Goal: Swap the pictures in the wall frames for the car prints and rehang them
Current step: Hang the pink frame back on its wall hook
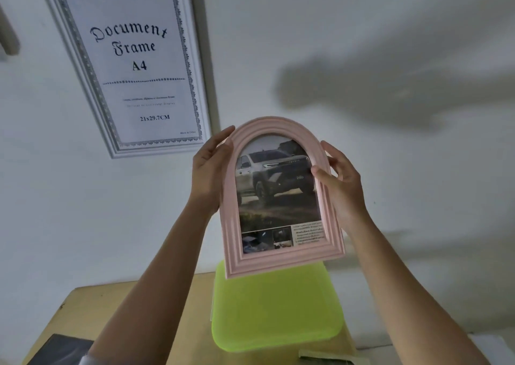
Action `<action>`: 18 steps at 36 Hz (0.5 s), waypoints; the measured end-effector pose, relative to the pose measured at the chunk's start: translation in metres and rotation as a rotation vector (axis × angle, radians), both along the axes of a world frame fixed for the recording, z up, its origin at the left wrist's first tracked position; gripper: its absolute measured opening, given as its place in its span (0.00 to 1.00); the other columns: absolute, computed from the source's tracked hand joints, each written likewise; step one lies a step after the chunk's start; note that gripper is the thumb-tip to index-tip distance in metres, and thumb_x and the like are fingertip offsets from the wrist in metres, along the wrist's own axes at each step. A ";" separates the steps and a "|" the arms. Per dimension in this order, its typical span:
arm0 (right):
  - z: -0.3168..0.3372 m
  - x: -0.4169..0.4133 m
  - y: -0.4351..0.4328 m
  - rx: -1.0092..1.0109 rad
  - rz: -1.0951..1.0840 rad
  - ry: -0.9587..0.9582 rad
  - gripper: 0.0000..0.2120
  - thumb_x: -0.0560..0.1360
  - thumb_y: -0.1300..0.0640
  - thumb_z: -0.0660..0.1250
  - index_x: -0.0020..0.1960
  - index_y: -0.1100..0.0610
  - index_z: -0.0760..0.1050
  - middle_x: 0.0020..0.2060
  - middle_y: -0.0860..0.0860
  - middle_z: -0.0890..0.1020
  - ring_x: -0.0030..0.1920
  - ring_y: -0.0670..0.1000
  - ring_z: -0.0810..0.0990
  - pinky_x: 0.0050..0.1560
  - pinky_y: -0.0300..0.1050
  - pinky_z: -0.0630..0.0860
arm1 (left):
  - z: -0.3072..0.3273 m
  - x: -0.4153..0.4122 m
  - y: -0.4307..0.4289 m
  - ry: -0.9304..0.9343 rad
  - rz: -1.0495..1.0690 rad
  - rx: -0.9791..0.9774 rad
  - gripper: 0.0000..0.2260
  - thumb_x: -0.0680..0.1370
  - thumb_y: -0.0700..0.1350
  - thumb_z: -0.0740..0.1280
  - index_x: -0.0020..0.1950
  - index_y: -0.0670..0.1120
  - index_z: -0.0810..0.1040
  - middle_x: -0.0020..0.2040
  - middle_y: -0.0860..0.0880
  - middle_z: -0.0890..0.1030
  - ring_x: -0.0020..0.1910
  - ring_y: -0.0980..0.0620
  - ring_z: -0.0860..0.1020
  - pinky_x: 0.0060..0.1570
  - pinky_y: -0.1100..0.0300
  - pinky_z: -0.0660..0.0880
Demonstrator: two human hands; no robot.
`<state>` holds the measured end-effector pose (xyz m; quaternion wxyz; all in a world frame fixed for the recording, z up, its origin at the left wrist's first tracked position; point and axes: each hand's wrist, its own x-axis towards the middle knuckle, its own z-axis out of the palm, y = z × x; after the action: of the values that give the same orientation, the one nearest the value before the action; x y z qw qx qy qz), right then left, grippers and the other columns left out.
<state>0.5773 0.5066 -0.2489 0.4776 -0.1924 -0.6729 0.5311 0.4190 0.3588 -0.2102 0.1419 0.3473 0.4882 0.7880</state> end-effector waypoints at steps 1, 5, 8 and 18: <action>0.011 0.000 0.005 0.008 -0.017 0.013 0.22 0.73 0.59 0.68 0.65 0.46 0.71 0.51 0.41 0.77 0.52 0.40 0.76 0.51 0.32 0.75 | 0.008 0.000 0.006 0.004 -0.003 0.020 0.11 0.78 0.36 0.62 0.58 0.44 0.78 0.45 0.52 0.84 0.43 0.53 0.80 0.48 0.59 0.78; 0.055 -0.002 0.021 0.064 -0.085 0.080 0.21 0.74 0.60 0.67 0.65 0.49 0.71 0.49 0.40 0.76 0.45 0.35 0.77 0.40 0.25 0.74 | 0.039 0.003 0.024 0.077 0.068 0.017 0.13 0.79 0.43 0.62 0.63 0.46 0.75 0.45 0.53 0.83 0.41 0.57 0.81 0.42 0.63 0.78; 0.093 -0.006 0.037 0.076 -0.107 0.186 0.21 0.74 0.60 0.66 0.66 0.50 0.71 0.55 0.45 0.77 0.49 0.43 0.78 0.46 0.34 0.79 | 0.064 0.004 0.039 0.158 0.126 0.009 0.15 0.80 0.48 0.61 0.67 0.51 0.72 0.43 0.54 0.82 0.37 0.59 0.80 0.38 0.66 0.78; 0.218 -0.022 0.078 0.276 -0.092 0.455 0.21 0.74 0.64 0.66 0.66 0.55 0.71 0.59 0.50 0.78 0.54 0.41 0.77 0.50 0.29 0.75 | 0.177 -0.013 0.089 0.443 0.265 0.119 0.17 0.81 0.52 0.55 0.70 0.60 0.64 0.45 0.44 0.77 0.39 0.50 0.75 0.41 0.56 0.77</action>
<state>0.5549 0.5844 -0.0310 0.6619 -0.0314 -0.6047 0.4417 0.4062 0.4479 -0.0331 -0.0934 0.4520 0.5016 0.7317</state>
